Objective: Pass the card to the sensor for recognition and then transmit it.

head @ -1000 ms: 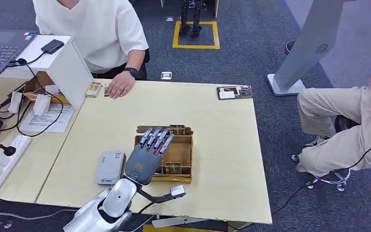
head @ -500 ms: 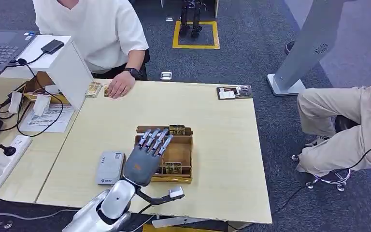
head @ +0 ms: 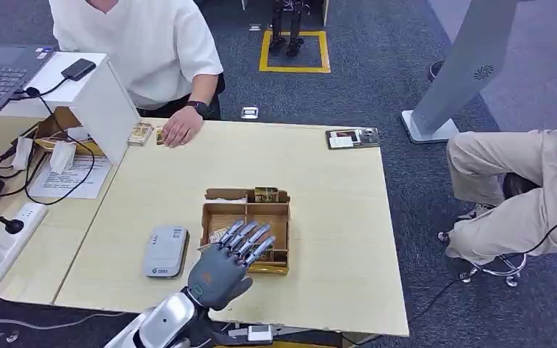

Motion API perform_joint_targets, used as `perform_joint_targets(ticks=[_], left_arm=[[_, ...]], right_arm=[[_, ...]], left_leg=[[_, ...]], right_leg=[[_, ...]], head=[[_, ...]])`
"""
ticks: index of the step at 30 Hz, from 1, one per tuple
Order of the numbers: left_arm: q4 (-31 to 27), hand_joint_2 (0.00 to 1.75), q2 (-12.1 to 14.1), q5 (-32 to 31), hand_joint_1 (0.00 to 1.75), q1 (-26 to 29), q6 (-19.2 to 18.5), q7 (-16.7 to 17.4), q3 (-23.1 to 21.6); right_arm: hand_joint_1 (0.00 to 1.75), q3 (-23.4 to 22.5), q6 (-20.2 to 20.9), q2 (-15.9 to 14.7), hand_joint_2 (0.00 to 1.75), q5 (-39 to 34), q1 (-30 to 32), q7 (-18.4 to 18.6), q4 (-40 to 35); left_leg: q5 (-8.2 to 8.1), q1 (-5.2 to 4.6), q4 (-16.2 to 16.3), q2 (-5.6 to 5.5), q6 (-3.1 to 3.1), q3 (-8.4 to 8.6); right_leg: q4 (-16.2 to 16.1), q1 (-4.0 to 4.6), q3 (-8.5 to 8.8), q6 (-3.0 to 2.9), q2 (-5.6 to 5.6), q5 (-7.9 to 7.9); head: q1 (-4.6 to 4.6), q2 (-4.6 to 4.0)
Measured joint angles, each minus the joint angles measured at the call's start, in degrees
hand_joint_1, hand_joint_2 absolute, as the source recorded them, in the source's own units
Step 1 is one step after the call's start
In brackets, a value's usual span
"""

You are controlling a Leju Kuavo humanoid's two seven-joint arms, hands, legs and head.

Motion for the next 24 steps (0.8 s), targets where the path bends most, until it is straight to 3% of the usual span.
perform_joint_targets(ticks=[19, 24], left_arm=[[-0.9, 1.75, 0.0, -2.4, 0.00, 0.6, -0.7, 0.6, 1.3], [-0.9, 1.75, 0.0, -7.3, 0.00, 0.6, -2.4, 3.8, 1.6]], right_arm=[[0.00, 0.0, 0.0, 0.0, 1.75, -0.2, 0.0, 0.2, 0.0], [0.00, 0.0, 0.0, 0.0, 1.75, -0.2, 0.0, 0.5, 0.0]], left_leg=[[0.00, 0.00, 0.0, 0.00, 0.00, 0.00], [0.00, 0.00, 0.0, 0.01, 0.00, 0.01]], right_leg=[[0.0, 0.00, 0.00, 0.00, 0.00, 0.00], [0.0, 0.00, 0.00, 0.00, 0.01, 0.00]], head=[[0.00, 0.00], [0.00, -0.02]])
